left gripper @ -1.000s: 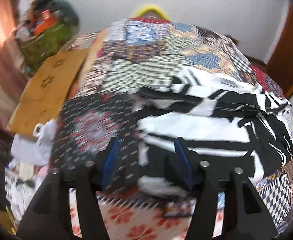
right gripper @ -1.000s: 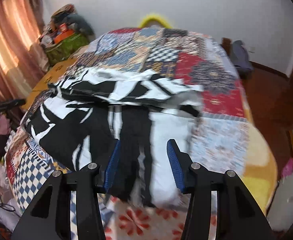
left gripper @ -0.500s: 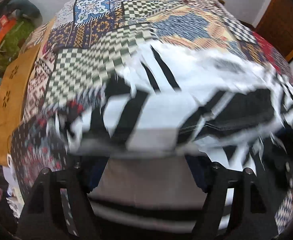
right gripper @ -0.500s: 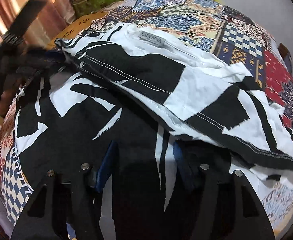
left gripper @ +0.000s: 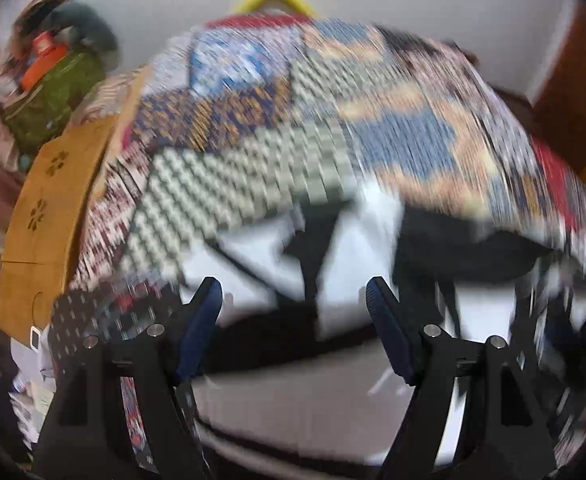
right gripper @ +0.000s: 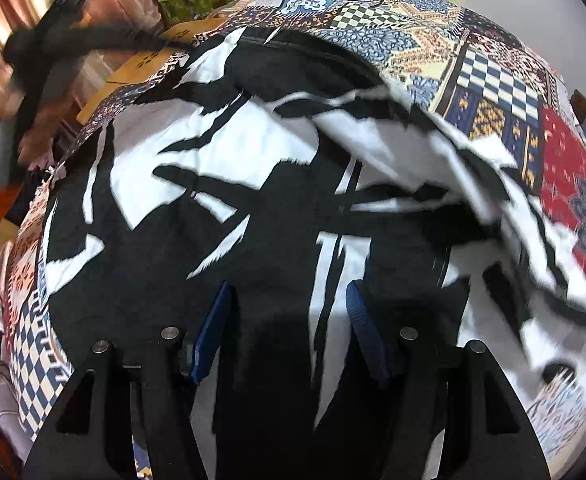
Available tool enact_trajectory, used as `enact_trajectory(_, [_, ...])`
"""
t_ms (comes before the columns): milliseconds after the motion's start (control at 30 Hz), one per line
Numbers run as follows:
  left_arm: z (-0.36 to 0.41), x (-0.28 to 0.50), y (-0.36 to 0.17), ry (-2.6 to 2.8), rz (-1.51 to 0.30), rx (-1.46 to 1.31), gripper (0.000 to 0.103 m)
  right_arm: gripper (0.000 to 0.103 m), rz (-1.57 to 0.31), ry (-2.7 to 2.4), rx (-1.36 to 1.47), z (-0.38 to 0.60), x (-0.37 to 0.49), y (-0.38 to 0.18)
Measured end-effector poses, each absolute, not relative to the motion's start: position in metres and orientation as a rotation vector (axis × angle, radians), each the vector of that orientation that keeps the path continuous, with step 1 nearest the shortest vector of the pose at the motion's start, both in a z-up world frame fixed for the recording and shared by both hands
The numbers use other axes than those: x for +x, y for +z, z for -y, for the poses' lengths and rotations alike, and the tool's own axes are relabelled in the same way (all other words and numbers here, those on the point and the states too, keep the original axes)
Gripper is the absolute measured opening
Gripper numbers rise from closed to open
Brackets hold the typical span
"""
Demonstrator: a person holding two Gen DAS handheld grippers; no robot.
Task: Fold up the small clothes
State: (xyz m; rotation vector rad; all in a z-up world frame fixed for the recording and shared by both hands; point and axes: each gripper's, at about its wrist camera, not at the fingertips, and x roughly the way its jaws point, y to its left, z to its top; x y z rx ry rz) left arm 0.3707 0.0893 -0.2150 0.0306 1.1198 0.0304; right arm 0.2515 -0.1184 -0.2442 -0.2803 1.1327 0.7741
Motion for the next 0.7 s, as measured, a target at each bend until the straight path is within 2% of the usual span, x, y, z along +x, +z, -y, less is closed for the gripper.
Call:
enact_trajectory(100, [-0.086, 0.34, -0.248, -0.002, -1.199, 0.075, 0.075, 0.055, -1.115, 0.749, -0.286, 0.113, 0.274, -0.24])
enact_trajectory(200, [-0.093, 0.321, -0.256, 0.004, -1.155, 0.029, 0.081, 0.053, -1.096, 0.703, -0.281, 0.113, 0.305, -0.235])
enact_trajectory(267, [-0.098, 0.313, -0.256, -0.003, -1.163, -0.014, 0.081, 0.05, -1.082, 0.671, -0.235, 0.115, 0.325, -0.227])
enact_trajectory(367, [-0.099, 0.303, -0.258, -0.006, -1.165, -0.028, 0.081, 0.053, -0.953, 0.469, -0.221, 0.128, 0.346, -0.201])
enact_trajectory(533, [-0.1, 0.295, -0.249, -0.022, -1.18, -0.006, 0.08, 0.054, -0.889, 0.434, 0.021, 0.172, 0.338, -0.165])
enact_trajectory(633, [-0.109, 0.303, -0.239, -0.004, -1.163, -0.014, 0.08, 0.063, -0.873, 0.479, 0.029, 0.184, 0.311, -0.161])
enact_trajectory(700, [-0.117, 0.314, -0.236, 0.016, -1.162, -0.024, 0.08, 0.064, -0.896, 0.498, -0.002, 0.183, 0.298, -0.168])
